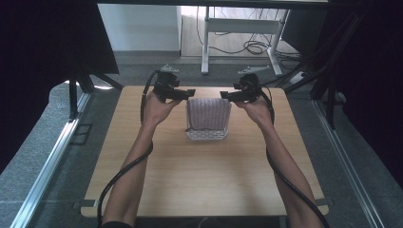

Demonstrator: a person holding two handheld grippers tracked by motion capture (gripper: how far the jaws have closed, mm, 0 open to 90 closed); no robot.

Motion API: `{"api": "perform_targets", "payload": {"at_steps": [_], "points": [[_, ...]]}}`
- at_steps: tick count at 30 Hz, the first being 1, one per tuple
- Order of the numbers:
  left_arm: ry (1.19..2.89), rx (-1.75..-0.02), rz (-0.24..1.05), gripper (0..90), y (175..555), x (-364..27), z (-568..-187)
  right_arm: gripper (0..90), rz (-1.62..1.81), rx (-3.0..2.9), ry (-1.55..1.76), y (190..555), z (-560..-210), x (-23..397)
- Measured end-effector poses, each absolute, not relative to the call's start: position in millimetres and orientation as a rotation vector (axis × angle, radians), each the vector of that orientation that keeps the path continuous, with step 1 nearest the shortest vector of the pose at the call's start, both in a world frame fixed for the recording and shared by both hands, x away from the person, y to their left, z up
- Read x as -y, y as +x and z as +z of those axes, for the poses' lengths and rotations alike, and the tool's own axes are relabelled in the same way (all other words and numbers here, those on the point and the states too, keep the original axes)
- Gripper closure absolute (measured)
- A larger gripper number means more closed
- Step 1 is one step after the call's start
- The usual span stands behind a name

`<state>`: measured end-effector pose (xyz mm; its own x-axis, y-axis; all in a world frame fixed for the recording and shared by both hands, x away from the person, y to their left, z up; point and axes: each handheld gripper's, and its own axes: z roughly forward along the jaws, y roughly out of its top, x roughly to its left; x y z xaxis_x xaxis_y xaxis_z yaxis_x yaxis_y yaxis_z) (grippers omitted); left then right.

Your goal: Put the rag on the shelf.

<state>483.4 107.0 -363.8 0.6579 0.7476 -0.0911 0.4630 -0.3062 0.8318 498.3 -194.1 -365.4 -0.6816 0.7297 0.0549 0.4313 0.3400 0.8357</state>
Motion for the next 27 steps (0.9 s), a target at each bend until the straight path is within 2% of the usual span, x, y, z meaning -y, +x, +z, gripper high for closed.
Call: {"api": "perform_targets", "payload": {"at_steps": [10,27], "points": [[2.002,-0.891,0.393,13.6,466,-106,-364,20.4,1.297,-2.312,1.003,479,-365,197],[2.019,-0.853,0.406,11.6,430,-110,-382,14.3,1.279,-2.386,0.940,442,-382,198]]}}
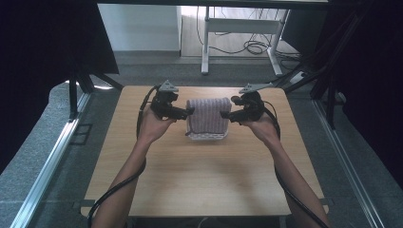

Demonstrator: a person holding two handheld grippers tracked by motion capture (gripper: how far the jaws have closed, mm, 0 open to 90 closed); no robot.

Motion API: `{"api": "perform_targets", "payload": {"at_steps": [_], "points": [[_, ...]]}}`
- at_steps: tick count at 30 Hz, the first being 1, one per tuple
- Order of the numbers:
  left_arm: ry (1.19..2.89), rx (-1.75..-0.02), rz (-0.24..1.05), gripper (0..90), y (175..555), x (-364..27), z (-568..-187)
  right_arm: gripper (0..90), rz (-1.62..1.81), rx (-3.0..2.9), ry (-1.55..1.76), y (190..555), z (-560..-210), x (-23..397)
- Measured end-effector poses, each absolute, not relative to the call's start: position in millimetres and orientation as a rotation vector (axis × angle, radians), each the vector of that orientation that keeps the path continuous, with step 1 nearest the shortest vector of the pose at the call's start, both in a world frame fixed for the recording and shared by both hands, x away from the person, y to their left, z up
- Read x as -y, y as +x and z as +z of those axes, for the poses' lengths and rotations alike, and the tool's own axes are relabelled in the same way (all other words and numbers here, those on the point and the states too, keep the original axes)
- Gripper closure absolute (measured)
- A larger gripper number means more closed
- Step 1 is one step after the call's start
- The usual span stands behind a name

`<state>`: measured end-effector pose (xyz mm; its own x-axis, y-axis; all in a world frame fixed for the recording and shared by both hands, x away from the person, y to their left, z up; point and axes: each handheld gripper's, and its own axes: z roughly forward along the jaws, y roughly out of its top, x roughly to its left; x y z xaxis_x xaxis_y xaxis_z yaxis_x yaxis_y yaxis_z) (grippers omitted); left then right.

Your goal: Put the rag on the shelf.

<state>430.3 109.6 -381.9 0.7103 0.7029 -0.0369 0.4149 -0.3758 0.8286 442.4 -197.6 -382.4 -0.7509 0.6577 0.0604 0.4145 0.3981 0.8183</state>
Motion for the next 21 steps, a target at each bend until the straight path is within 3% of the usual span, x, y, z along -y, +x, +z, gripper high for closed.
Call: {"api": "perform_targets", "payload": {"at_steps": [21], "points": [[2.026,-0.816,0.406,12.3,378,-107,-423,13.5,1.228,-2.453,0.895,399,-420,198]]}}
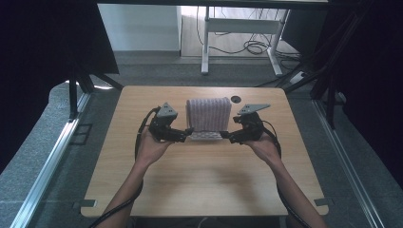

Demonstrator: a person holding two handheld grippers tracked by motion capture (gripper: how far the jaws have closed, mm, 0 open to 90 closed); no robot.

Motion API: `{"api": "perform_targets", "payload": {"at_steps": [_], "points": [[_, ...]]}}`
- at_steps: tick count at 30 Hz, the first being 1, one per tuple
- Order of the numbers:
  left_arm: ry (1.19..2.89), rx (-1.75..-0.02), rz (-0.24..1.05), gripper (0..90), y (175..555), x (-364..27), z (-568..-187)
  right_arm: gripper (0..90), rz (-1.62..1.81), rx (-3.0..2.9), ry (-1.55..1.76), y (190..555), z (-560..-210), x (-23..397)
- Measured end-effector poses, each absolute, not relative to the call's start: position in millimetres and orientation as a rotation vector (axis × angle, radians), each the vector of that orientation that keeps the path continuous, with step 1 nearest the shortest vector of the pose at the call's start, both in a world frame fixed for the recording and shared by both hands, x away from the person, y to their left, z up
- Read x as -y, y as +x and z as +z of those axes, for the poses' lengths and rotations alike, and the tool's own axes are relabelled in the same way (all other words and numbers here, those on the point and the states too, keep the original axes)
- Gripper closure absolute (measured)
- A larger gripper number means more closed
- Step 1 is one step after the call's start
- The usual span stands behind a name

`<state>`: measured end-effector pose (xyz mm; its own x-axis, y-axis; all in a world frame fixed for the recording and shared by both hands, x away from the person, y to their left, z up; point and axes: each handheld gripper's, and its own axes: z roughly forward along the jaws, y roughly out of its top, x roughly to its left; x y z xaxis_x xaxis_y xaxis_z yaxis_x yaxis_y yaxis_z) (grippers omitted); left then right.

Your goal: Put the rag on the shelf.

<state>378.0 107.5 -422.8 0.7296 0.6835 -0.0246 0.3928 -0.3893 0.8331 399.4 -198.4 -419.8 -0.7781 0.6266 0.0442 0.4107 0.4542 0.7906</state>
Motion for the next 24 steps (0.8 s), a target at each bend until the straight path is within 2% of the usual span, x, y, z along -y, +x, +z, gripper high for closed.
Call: {"api": "perform_targets", "payload": {"at_steps": [16,24], "points": [[2.092,-0.799,0.394,12.3,343,-100,-470,13.2,1.164,-2.528,0.880,368,-469,200],[2.156,-0.822,0.370,10.2,331,-98,-499,5.2,1.127,-2.581,0.896,362,-497,199]]}}
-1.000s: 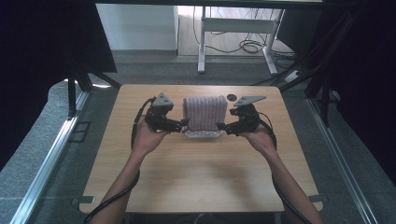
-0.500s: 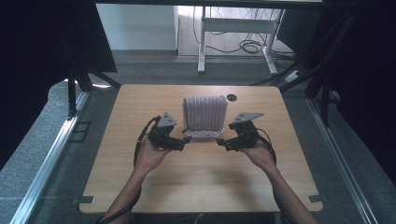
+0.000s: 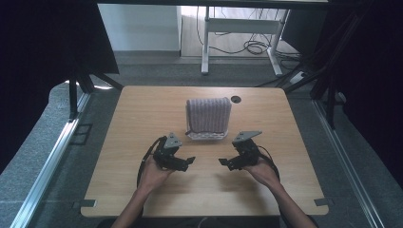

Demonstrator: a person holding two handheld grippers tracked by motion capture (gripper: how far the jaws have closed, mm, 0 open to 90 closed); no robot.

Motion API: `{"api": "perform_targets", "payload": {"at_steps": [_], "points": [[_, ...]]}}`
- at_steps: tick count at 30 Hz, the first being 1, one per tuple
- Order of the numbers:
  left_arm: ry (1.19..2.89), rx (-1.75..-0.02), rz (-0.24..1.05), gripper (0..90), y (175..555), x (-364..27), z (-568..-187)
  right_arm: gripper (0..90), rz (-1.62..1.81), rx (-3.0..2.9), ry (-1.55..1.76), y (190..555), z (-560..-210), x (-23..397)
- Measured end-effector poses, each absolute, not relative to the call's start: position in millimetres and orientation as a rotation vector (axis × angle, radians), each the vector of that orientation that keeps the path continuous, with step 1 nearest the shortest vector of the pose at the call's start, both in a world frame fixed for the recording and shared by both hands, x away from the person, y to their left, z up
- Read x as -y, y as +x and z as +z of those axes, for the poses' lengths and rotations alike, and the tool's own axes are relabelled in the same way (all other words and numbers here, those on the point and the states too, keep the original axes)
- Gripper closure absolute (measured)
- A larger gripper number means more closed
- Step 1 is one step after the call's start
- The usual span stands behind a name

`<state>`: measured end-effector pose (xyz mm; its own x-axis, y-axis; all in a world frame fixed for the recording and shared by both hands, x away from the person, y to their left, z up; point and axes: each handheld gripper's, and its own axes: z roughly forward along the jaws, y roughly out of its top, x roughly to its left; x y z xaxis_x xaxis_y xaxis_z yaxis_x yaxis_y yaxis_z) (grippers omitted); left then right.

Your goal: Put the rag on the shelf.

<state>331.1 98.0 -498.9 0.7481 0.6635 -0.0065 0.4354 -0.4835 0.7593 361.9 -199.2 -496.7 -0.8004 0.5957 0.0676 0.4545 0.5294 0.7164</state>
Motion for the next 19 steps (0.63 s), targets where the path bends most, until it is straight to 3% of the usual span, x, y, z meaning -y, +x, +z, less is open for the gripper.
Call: {"api": "perform_targets", "payload": {"at_steps": [12,19], "points": [[2.231,-0.883,0.378,10.2,319,-97,-536,0.0,1.033,-2.627,0.914,360,-540,196],[2.239,-0.917,0.351,10.2,320,-96,-544,0.0,1.034,-2.572,0.856,356,-545,195]]}}
